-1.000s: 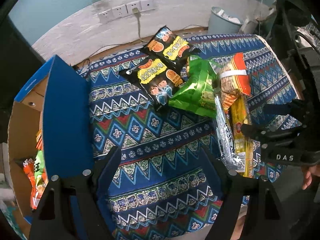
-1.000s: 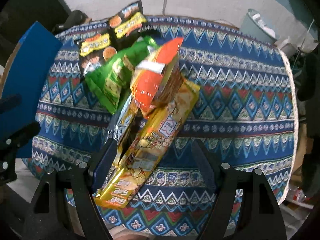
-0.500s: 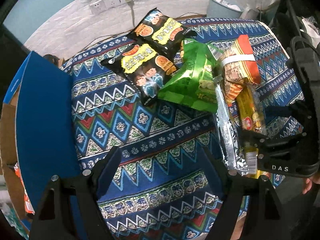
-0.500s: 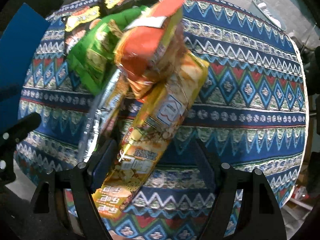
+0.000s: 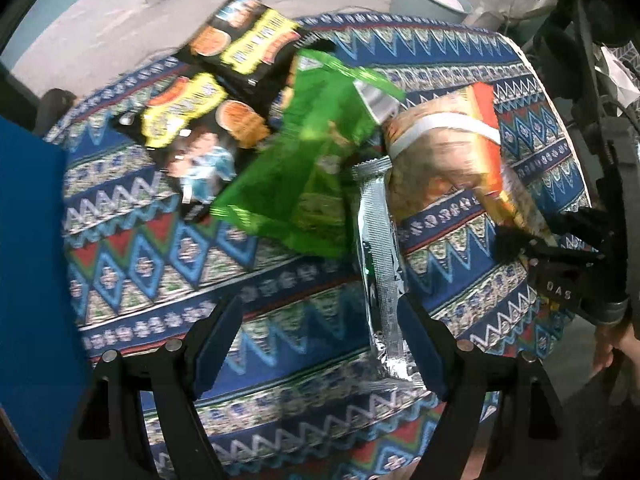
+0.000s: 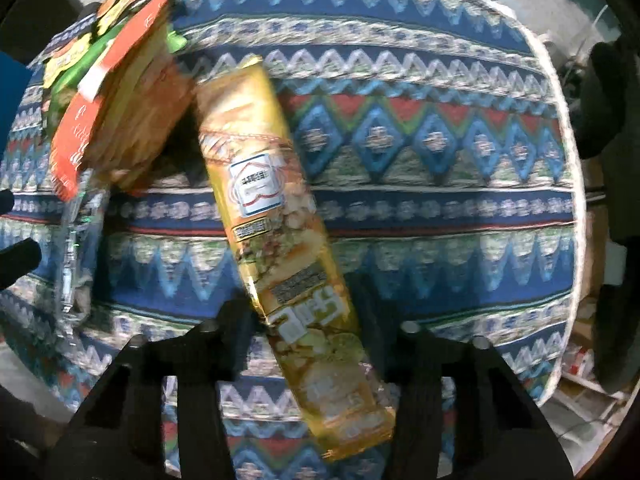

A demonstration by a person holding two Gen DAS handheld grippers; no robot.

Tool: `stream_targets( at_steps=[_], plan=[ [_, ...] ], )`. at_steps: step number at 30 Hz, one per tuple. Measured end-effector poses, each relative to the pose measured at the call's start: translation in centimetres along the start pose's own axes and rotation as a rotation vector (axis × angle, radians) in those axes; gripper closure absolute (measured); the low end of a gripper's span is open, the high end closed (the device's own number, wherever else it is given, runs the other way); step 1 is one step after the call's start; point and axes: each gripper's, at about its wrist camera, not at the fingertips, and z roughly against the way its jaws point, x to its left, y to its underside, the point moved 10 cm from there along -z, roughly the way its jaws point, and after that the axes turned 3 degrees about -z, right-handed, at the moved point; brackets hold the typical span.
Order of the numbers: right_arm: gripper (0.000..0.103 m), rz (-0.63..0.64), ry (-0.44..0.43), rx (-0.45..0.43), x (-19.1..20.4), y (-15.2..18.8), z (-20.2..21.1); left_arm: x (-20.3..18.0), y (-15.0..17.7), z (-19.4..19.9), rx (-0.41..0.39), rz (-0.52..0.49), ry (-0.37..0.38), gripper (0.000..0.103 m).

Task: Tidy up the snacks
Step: 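Grasp the silver bar with the left tool while the right tool grasps a gold wafer bar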

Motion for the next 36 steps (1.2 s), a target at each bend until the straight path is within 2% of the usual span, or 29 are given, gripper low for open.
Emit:
stream_targets(
  at_steps=[4,7,10,15,17,20,22,24,26,27,28,29,36],
  plan=[
    [0.072,-0.02,0.032,-0.007,-2.6,-0.3,0.1,-1.2,-0.5,-1.5,0.029,-0.003,0.024,0.022],
    [0.071,-0.048,0.011,-0.014,-4.5,-0.5,0.2,-1.9,-1.2,-2.7,0.038,0.009,0.037,0.022],
    [0.064,-0.072,-0.034,-0.03,-5.8,-1.2,0.2,-3.0,-1.8,-3.9,0.048,0.024,0.045,0.022],
    [0.062,-0.074,-0.037,-0.072,-6.9,-4.8,0.1,-4.7,-2.8,-5.5,0.058,0.0,0.011,0.022],
    [0.062,-0.078,-0.033,-0.092,-6.9,-6.3,0.2,-5.3,-3.3,-6.0,0.045,-0.014,-0.008,0.017],
    [0.062,-0.065,-0.011,-0.119,-6.4,-7.6,-0.3,-6.2,-3.7,-6.5,0.03,-0.033,-0.038,0.017],
    [0.062,-0.055,0.003,-0.132,-5.8,-7.1,-0.3,-6.7,-3.6,-6.6,0.016,-0.049,-0.058,0.018],
    [0.065,-0.049,0.021,-0.142,-5.1,-6.7,-0.3,-6.8,-3.4,-6.6,-0.003,-0.069,-0.102,0.028],
    [0.071,-0.036,0.025,-0.146,-4.5,-6.3,-0.5,-7.1,-3.2,-6.5,-0.025,-0.082,-0.106,0.047],
    [0.072,-0.029,0.028,-0.144,-4.4,-6.2,-0.6,-7.3,-3.2,-6.4,-0.032,-0.088,-0.106,0.053],
    [0.072,-0.027,0.028,-0.143,-4.5,-6.1,-0.6,-7.5,-3.2,-6.3,-0.035,-0.095,-0.1,0.067],
    [0.072,-0.028,0.026,-0.14,-4.5,-6.0,-0.6,-7.6,-3.1,-6.3,-0.036,-0.104,-0.097,0.074],
    [0.073,-0.029,0.028,-0.127,-3.2,-1.7,0.6,-6.7,-1.6,-5.2,-0.043,-0.118,-0.086,0.074]
  ],
)
